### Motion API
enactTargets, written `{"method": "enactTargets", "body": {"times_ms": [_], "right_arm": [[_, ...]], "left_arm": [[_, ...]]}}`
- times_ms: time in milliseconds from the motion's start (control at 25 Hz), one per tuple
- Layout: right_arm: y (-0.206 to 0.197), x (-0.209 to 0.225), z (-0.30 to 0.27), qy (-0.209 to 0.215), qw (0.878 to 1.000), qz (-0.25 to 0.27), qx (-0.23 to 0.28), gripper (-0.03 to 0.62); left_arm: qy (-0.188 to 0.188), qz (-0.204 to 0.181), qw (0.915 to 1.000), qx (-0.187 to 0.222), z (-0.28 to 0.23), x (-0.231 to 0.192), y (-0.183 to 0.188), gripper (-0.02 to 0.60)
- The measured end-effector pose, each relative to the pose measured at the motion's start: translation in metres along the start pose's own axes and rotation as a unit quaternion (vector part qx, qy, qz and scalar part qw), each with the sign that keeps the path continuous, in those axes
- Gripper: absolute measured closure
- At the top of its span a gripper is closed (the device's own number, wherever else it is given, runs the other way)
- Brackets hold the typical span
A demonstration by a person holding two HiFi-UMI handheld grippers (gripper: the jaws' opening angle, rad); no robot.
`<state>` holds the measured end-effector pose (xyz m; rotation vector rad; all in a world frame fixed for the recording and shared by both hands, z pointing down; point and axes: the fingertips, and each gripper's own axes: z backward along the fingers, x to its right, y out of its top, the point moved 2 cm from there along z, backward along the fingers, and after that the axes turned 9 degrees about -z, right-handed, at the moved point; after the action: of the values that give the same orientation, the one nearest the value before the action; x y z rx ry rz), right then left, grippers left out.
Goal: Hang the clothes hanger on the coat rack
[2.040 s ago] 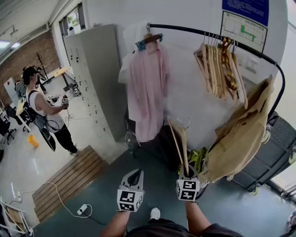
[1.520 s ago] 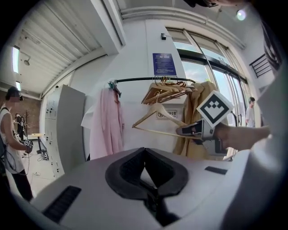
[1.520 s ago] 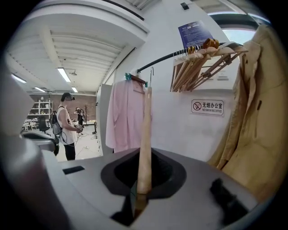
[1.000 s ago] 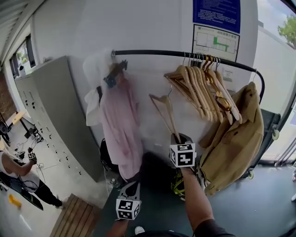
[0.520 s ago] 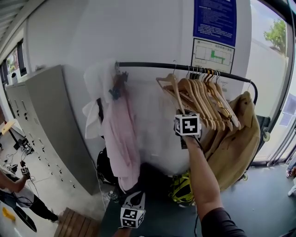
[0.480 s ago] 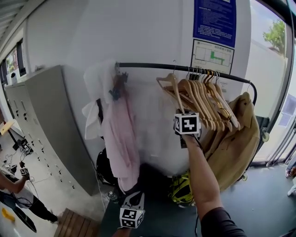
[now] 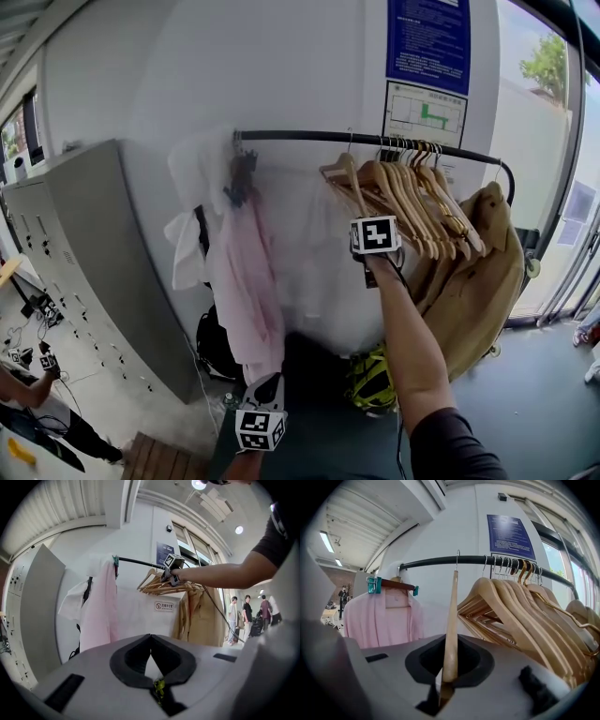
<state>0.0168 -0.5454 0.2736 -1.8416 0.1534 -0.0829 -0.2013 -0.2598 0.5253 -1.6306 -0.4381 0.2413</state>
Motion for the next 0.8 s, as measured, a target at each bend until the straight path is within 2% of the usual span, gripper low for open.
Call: {"method": "enactTargets", "body": {"times_ms": [480, 600, 800], "right_arm": [[-0.013, 0.0, -0.005, -0.017, 1.0, 0.0, -0.007, 0.562], [-0.011, 0.002, -0.007, -0.021, 1.0, 0.007, 0.002, 0.562], [-0.012, 0.002, 0.001, -0.024, 0.999, 0.02, 0.016, 0.557]], "left_arm": [[-0.022, 0.007, 0.9997, 0.007, -0.011, -0.004, -0.002, 0.572], [-0.009, 0.012, 0.9996, 0.023, -0.018, -0.021, 0.007, 0.573], [0.013, -0.001, 0.9994, 0.032, -0.026, -0.04, 0.02, 0.573]]}}
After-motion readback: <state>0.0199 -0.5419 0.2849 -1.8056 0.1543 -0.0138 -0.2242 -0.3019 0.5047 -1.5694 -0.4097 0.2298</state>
